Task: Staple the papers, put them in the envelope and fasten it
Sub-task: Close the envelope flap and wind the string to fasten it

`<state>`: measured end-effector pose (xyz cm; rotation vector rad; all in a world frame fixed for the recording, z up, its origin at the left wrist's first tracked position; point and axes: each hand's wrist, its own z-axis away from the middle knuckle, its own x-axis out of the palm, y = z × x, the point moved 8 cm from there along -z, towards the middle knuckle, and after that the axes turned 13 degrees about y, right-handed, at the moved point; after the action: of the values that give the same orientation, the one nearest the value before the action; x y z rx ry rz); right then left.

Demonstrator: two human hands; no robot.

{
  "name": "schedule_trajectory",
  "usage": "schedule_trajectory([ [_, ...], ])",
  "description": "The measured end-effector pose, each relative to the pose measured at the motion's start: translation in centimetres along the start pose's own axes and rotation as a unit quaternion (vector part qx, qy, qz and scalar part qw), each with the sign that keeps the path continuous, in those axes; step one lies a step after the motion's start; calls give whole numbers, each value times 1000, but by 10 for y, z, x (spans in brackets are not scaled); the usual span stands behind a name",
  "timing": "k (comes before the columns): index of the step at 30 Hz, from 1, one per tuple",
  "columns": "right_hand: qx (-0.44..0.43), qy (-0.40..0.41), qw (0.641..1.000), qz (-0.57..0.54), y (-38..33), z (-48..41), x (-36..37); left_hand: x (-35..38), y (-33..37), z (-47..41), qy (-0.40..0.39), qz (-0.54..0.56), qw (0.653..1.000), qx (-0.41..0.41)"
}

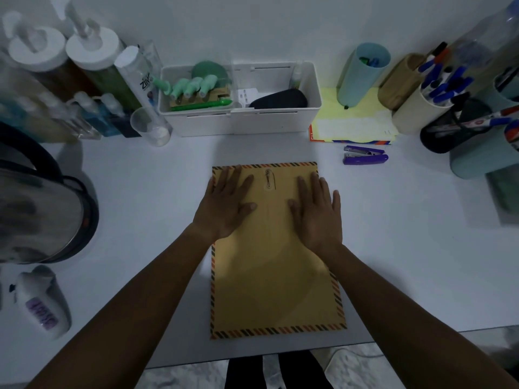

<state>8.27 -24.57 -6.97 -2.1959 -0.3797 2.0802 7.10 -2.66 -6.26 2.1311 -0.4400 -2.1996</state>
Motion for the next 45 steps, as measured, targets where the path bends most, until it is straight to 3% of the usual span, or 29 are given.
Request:
schedule_trajectory([
  [13, -25, -12, 998, -52, -1, -3, -12, -11, 14, 12, 64, 3, 998, -17],
  [21, -53, -55, 995, -61, 1, 7, -33, -16, 24, 28, 5, -8, 998, -60],
  [25, -59, -59, 996, -35, -2, 13, -38, -19, 20, 31, 15, -6, 992, -128],
  [30, -43, -58, 997, -3, -9, 23, -38, -38, 3, 28, 134, 143, 939, -284],
  [33, -28, -53, 998, -14, -11, 23, -43, -56, -14, 37, 196, 241, 864, -395],
  [35, -13, -70, 997, -34, -12, 23, -46, -54, -27, 46, 168, 326, 798, -479],
  [37, 9, -93, 993, -74, -18, 22, -50, -56, -25, 44, 118, 453, 734, -492],
  [38, 22, -96, 989, -107, -26, 22, -58, -63, -18, 41, 88, 496, 720, -478],
  [42, 63, -109, 944, -305, -70, 27, -103, -114, 20, 23, 28, 551, 724, -415],
  [45, 65, -143, 912, -378, -94, 37, -138, -157, 49, 10, 6, 541, 745, -390],
])
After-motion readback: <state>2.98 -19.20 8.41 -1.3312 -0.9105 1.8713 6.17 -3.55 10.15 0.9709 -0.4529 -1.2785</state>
